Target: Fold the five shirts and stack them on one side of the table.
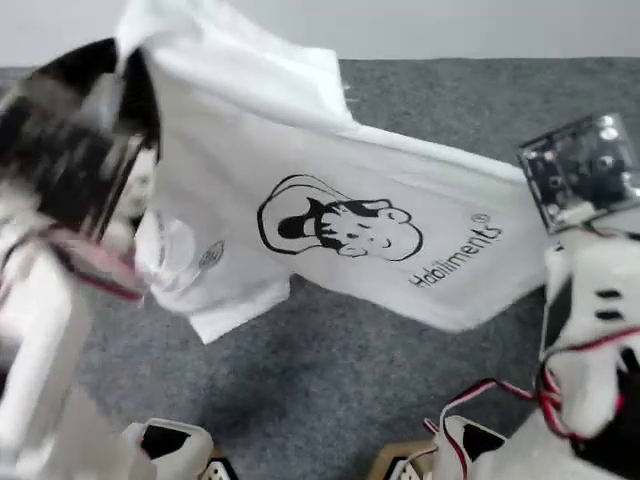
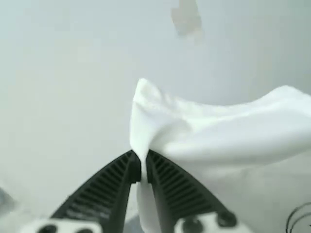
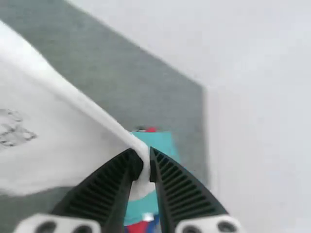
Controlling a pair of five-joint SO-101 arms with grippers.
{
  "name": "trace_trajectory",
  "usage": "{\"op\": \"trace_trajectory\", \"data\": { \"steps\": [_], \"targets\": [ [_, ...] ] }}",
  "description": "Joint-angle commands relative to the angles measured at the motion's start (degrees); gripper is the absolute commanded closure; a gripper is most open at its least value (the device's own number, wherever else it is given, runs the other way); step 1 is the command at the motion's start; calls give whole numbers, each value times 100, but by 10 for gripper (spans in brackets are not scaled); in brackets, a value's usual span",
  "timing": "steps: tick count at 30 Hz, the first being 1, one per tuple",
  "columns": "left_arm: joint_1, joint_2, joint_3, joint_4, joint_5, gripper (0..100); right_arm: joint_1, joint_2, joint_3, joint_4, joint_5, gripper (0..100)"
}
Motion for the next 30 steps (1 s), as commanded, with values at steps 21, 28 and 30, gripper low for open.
{"op": "trace_trajectory", "data": {
  "steps": [21, 28, 30],
  "targets": [
    [0, -1820, -127, 985, -870, 997, 558, -13, -1407, 277, 475, 988],
    [0, -1785, 1543, 1301, -844, 997, 4, -4, 193, 251, 554, 988],
    [9, -1758, 2343, 1222, -844, 997, -251, -4, 853, 242, 554, 988]
  ]
}}
